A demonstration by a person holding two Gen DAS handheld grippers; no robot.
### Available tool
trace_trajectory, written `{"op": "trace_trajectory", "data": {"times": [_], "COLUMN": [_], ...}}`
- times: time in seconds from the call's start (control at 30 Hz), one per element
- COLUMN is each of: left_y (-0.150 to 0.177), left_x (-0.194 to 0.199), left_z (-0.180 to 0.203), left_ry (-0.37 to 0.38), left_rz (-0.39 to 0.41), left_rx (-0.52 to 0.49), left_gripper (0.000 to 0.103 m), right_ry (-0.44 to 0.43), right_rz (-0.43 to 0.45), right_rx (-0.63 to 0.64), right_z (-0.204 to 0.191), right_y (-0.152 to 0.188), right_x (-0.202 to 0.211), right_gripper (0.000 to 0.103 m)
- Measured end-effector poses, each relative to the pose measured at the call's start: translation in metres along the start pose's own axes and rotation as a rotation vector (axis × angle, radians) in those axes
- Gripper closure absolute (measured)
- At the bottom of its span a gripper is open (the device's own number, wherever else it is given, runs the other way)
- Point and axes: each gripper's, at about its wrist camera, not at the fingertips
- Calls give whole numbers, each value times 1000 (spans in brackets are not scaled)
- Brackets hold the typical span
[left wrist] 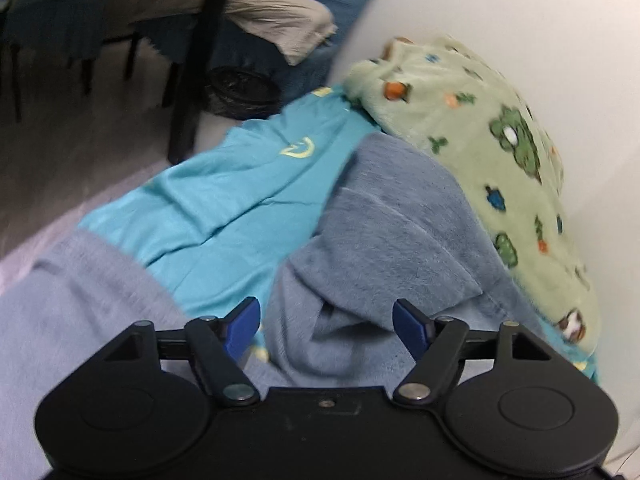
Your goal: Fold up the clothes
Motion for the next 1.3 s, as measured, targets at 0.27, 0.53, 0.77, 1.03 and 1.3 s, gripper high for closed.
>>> {"op": "trace_trajectory", "data": {"times": [0.27,0.53,0.77,1.03,1.3], "left_y": [2,-5,-12,9,87], "left_x": [-48,-70,-50,28,34], "left_z": [39,54,66,128,220], "left_ry": [6,-54,13,229,419], "left_rz": [105,148,188,352,272], "left_rx": [-240,-247,-356,-547,-769], "left_gripper": [14,51,93,95,95], "right_ry": [-83,-90,-78,-38,63], "right_rz": [-119,-166,-160,-143,19], "right_rx": [-29,-122,-102,-103,-161], "right_z": [-11,1,-1,1,18], "right_y": [12,14,16,17,1], "right_x": [-28,-38,-39,-35,-8], "right_gripper": [38,37,38,37,38]}}
Point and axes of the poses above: each gripper's, at about its wrist camera, not at the fingertips, and x roughly against the way its jaws point, z to its right, y to its underside, and after that the axes turned 13 degrees about -y, right-handed
